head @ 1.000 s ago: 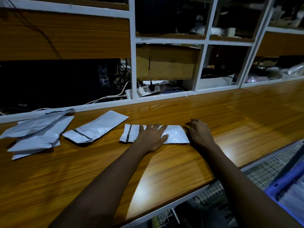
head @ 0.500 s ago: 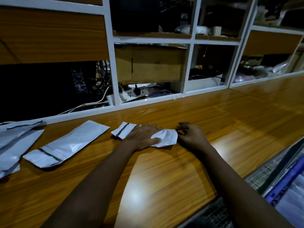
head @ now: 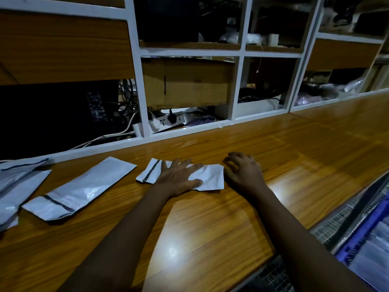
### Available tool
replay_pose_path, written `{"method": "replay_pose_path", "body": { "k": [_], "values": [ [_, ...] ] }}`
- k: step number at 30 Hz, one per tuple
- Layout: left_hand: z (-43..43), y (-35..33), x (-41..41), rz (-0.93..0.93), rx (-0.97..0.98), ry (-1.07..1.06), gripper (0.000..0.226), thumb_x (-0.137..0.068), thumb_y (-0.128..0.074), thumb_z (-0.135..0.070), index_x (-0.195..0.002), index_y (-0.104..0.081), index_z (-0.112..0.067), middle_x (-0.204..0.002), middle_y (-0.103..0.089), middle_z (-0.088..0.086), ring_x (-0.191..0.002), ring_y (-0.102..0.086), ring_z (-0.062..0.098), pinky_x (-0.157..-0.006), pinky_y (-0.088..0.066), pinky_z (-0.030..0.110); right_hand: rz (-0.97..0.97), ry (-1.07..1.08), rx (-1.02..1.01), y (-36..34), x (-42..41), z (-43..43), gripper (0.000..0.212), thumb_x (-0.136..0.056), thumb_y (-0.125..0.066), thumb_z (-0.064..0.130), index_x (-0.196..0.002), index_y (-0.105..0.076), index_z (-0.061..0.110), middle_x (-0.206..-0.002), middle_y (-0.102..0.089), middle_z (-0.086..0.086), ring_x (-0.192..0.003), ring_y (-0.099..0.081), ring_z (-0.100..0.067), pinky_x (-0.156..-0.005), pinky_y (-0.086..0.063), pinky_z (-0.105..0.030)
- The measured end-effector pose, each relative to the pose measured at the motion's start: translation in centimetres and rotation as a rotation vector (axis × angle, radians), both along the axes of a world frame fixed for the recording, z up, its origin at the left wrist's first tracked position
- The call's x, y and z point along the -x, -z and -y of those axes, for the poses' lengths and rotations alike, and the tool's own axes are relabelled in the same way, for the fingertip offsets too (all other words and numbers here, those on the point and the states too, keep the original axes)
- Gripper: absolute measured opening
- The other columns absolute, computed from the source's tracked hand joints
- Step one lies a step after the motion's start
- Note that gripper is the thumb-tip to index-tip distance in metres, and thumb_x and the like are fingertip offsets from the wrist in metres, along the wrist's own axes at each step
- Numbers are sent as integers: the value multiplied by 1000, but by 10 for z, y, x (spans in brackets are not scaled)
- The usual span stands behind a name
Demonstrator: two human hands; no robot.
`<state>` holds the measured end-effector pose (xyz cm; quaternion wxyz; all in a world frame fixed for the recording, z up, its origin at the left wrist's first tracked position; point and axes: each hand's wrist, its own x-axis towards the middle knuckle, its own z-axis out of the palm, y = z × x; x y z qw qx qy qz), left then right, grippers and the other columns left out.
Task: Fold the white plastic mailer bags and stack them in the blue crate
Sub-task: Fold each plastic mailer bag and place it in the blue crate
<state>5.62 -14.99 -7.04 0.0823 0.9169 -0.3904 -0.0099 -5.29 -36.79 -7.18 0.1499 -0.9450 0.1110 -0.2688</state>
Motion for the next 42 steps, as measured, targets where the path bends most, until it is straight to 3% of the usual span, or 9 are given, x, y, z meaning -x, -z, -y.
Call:
{"method": "replay_pose_path", "body": {
  "k": [8,12,16,21,24,28,33,38,42],
  "values": [
    [-1,-2,5,-8,19,12,62,-95,-40,-64,-152,-18,-50,-164,-15,-4,-150,-7,20,-117,0,59,12,56,157,-1,-2,-3,16,-90,-62,31,-105,-70,27,-131,-59,6,-120,-45,-23,-88,-36,-40],
    [-2,-2,6,2,30,-11,63,-95,-41,-64,-152,-17,-50,-164,-15,-3,-150,-7,21,-117,-1,57,94,137,94,-1,1,0,11,-85,-69,29,-95,-66,26,-120,-61,4,-111,-48,-23,-85,-36,-38],
    [1,0,8,-1,-22,-117,66,-92,-36,-70,-151,-11,-53,-165,-7,-5,-150,-2,32,-114,-1,66,129,87,-11,-4,2,0,19,-95,-57,31,-111,-64,24,-123,-59,2,-113,-50,-23,-88,-41,-40],
    [11,0,17,67,72,-253,59,-96,-34,-60,-151,-27,-40,-163,-16,3,-146,-16,30,-116,-14,57,-66,-251,427,-2,10,-22,56,-89,-41,46,-131,-56,13,-135,-59,-13,-117,-57,-37,-83,-49,-48],
    [16,0,23,74,172,-270,56,-98,-39,-52,-149,-37,-28,-161,-20,7,-145,-20,29,-116,-24,46,-270,-152,319,0,6,-29,55,-100,-27,49,-146,-40,21,-150,-45,-7,-137,-41,-28,-103,-37,-52],
    [14,6,18,69,213,-176,54,-101,-40,-45,-150,-37,-24,-157,-31,8,-143,-26,27,-116,-27,40,-323,-45,278,2,4,-29,59,-104,-22,52,-154,-23,22,-162,-22,-9,-149,-18,-30,-116,-15,-61],
    [11,12,4,71,77,-57,53,-103,-28,-50,-154,-23,-36,-161,-25,0,-145,-21,28,-119,-17,46,-432,-58,297,4,0,-38,83,-88,2,65,-157,-17,22,-164,-14,-12,-150,-14,-34,-116,-14,-61],
    [0,7,0,55,2,-167,56,-101,-23,-59,-154,-18,-41,-164,-16,-2,-150,-11,28,-121,-8,50,-488,103,219,10,-2,-32,74,-95,-6,65,-157,-12,24,-163,-11,-18,-147,-10,-49,-113,-7,-70],
    [3,2,9,137,-41,-204,58,-100,-22,-60,-154,-20,-38,-163,-19,1,-150,-13,31,-120,-3,54,-463,245,73,4,2,-37,76,-98,-13,63,-157,-14,15,-162,-10,-25,-149,-2,-47,-112,6,-70]
  ]
}}
